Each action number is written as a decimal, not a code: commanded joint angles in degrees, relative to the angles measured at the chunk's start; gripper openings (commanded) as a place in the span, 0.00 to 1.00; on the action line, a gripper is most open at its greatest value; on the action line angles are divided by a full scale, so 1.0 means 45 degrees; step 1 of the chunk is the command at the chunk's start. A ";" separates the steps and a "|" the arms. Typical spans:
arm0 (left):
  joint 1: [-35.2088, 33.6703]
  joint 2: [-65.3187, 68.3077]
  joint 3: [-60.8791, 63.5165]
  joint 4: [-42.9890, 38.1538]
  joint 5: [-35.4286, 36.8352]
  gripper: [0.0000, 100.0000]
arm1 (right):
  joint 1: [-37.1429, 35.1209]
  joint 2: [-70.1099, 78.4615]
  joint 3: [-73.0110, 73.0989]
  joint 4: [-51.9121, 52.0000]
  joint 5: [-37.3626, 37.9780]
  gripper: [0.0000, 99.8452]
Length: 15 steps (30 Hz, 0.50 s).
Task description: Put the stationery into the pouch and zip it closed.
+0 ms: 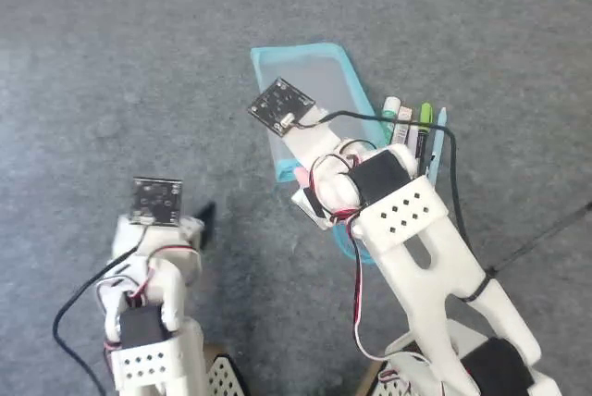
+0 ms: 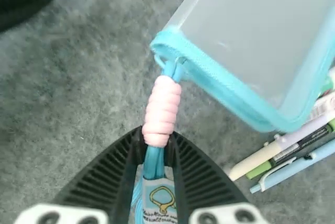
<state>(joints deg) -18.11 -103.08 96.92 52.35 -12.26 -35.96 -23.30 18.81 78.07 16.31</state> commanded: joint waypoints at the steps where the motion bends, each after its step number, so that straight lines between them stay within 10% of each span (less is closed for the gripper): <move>1: -0.0332 -0.0137 -0.1065 -0.1836 -0.0039 0.31 | -0.0479 -0.0713 -0.1602 0.0576 0.0274 0.01; 15: 0.3927 0.9045 -0.9719 0.1133 0.3497 0.37 | -0.0967 -0.2491 -0.0254 -0.1416 -0.0508 0.01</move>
<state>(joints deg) -2.02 -71.34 58.59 56.66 1.89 -40.09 -26.90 15.56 77.01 15.16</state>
